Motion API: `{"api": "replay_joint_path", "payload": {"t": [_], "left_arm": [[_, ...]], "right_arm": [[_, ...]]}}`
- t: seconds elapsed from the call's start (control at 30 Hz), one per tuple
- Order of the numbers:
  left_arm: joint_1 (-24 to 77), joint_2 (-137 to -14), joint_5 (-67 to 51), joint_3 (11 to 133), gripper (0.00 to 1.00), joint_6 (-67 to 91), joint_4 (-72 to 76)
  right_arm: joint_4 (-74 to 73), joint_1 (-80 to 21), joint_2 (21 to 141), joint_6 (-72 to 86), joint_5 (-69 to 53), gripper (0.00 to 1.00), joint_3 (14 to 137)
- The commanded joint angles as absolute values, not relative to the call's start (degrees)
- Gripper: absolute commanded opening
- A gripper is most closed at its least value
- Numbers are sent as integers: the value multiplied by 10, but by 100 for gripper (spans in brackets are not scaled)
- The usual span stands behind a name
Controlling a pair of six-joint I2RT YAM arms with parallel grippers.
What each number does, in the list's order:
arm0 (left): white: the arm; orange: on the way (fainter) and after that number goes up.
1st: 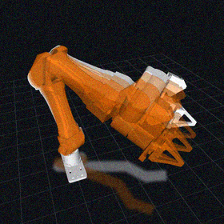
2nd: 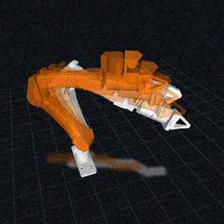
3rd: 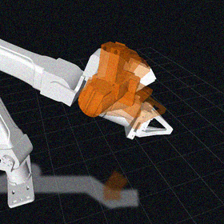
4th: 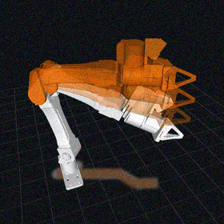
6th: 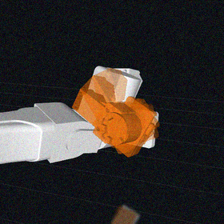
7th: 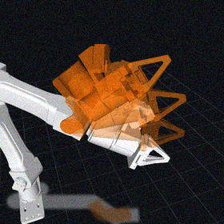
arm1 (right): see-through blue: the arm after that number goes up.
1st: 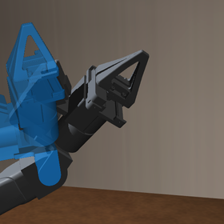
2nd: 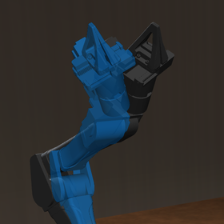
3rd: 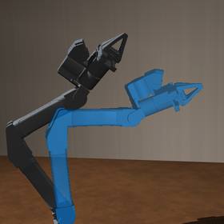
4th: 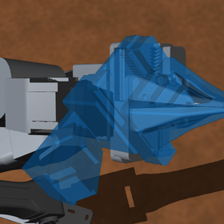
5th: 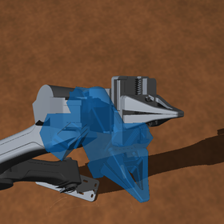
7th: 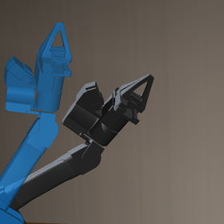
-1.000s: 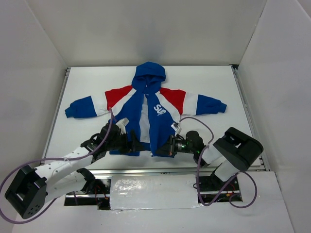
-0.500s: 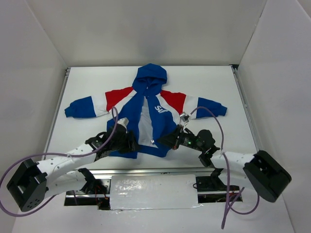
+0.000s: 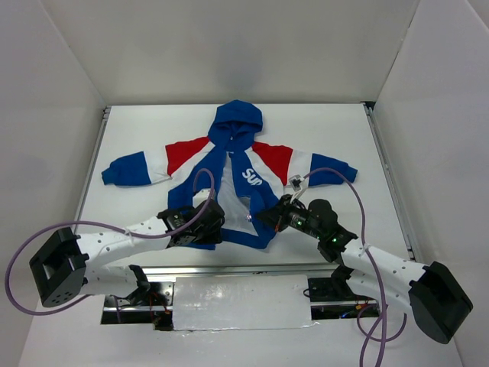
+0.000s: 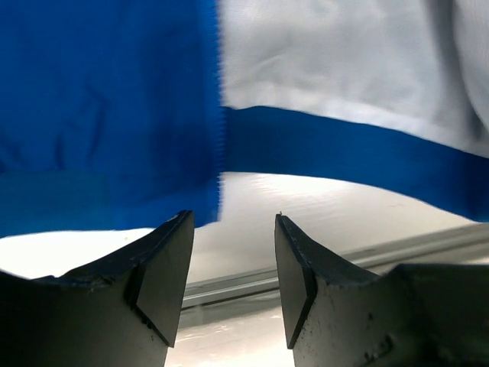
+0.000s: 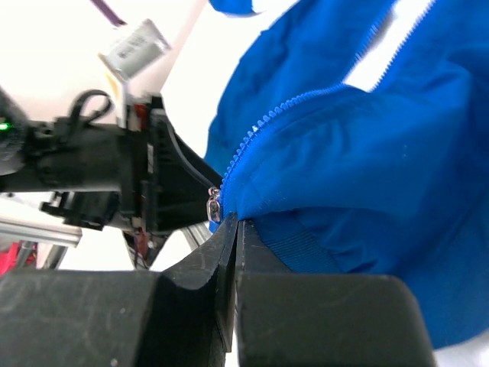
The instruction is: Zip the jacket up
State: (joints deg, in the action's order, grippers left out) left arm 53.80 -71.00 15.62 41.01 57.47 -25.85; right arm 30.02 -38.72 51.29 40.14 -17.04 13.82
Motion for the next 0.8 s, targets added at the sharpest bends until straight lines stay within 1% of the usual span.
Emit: {"api": "replay_joint_path", "payload": {"t": [0.0,0.2,0.3,0.43,0.77], "left_arm": [[543,-712,201,422,58,590,-310],[545,-734,202,414,58,592,-318],[546,-744,188,413,55,588,-306],[553,-760,197,419,52,592,-308],[560,-802,218,419,50,599,-311]], "right_arm": [[258,-387,503,388,-156,0,155],[248,-387,508,384,-159,0,156],[246,-387,518,380,-156,0,160],[249,-386,529,381,-159,0,161],[254,-387,543,380,-162,0,161]]}}
